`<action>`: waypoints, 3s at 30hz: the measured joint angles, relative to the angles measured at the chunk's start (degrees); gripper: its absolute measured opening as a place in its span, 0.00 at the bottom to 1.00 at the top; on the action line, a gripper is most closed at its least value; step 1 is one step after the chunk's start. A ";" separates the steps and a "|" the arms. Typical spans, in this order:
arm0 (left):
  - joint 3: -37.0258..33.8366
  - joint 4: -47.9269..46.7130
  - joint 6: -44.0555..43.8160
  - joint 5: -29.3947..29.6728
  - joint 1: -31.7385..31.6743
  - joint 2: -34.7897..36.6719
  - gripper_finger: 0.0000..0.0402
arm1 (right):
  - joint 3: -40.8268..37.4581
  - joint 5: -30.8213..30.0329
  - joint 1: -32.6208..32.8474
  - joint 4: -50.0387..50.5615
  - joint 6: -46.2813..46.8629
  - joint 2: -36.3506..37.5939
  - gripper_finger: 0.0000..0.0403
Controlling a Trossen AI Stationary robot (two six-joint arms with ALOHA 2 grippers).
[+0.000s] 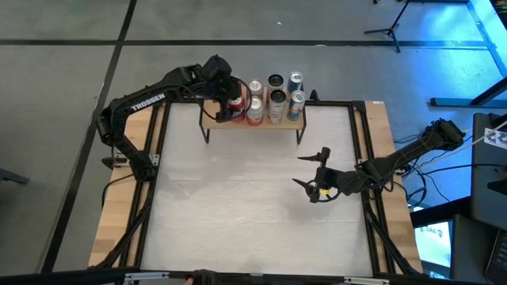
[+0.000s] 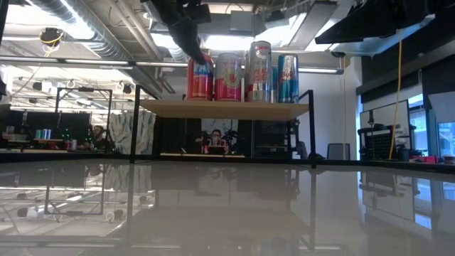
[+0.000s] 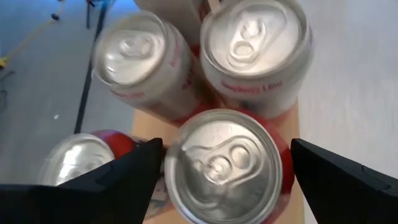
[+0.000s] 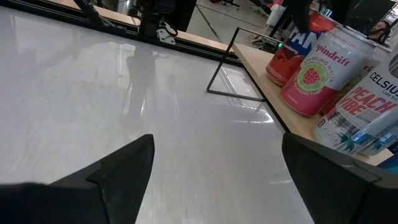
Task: Place canned beverage on shelf
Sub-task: Put the red soda can on the shelf aligned with the other red soda can, then return to Home Position
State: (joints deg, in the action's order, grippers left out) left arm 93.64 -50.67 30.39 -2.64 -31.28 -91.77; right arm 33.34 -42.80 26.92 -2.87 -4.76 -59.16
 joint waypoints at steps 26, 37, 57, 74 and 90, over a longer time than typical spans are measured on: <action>3.89 -7.51 -13.53 -3.10 10.06 11.24 0.84 | 0.02 -0.01 0.04 -0.03 -0.01 0.00 0.87; -33.74 24.28 -26.44 10.80 26.58 36.22 0.84 | 0.02 -0.01 0.04 -0.37 -0.01 0.00 0.87; -66.34 65.20 -28.60 13.68 34.03 40.49 0.84 | 0.04 5.40 0.04 -3.24 -0.34 0.00 0.87; -67.07 64.35 -25.56 11.44 35.27 40.07 0.06 | -0.13 4.44 -0.44 -0.23 -0.16 2.60 0.10; -77.89 66.66 -24.19 11.66 30.62 53.86 0.01 | -17.21 13.95 -2.99 0.52 1.52 29.45 0.01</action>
State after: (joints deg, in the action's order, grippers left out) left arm 15.75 15.99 6.19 9.02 -0.67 -37.91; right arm 16.13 -28.85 23.93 -2.35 -3.24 -29.71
